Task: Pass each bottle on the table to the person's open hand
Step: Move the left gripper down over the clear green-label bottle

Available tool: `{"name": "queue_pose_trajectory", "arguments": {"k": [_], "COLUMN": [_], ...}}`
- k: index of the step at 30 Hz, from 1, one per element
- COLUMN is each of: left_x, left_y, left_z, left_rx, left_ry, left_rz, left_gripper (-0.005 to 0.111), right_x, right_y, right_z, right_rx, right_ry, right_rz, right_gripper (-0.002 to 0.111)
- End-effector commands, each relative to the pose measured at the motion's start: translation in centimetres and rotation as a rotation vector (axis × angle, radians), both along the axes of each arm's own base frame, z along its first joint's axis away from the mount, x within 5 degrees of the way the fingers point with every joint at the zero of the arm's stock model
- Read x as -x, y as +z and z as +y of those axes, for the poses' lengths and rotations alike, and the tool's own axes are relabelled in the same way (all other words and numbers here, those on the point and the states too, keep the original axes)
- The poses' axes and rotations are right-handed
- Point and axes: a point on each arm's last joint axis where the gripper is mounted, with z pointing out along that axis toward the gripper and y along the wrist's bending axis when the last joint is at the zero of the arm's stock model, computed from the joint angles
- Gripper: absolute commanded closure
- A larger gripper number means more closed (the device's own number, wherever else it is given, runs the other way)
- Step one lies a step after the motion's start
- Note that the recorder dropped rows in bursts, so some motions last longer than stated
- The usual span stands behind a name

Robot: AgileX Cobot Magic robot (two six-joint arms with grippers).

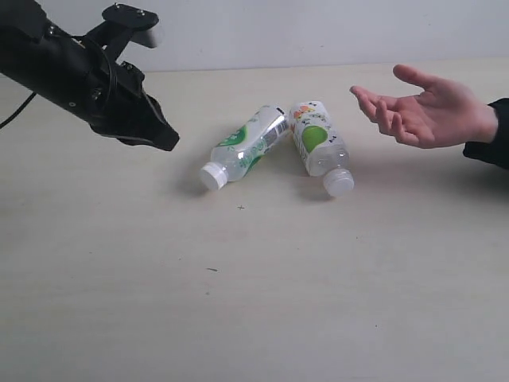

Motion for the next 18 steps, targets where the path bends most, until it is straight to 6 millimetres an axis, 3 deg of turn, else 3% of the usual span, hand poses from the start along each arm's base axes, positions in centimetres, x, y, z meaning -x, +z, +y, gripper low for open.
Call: {"name": "queue_pose_trajectory", "arguments": {"k": [1, 6, 14, 18], "left_x": [-0.4, -0.4, 0.1, 0.0], "left_y": [0.5, 0.5, 0.8, 0.6], "left_z": [-0.6, -0.6, -3.2, -4.8], "left_rx": [0.054, 0.048, 0.048, 0.019], "left_ry": [0.01, -0.004, -0.042, -0.063], "left_rz": [-0.049, -0.057, -0.126, -0.218], "left_gripper": [0.107, 0.102, 0.054, 0.048], "right_x": [0.0, 0.0, 0.0, 0.0], "right_y": [-0.1, -0.1, -0.1, -0.1], "right_z": [0.0, 0.0, 0.0, 0.0], "right_rx": [0.011, 0.011, 0.011, 0.011], "right_ry": [-0.002, -0.002, -0.002, -0.002], "right_rz": [-0.007, -0.007, -0.007, -0.007], "right_gripper": [0.108, 0.108, 0.108, 0.108]}}
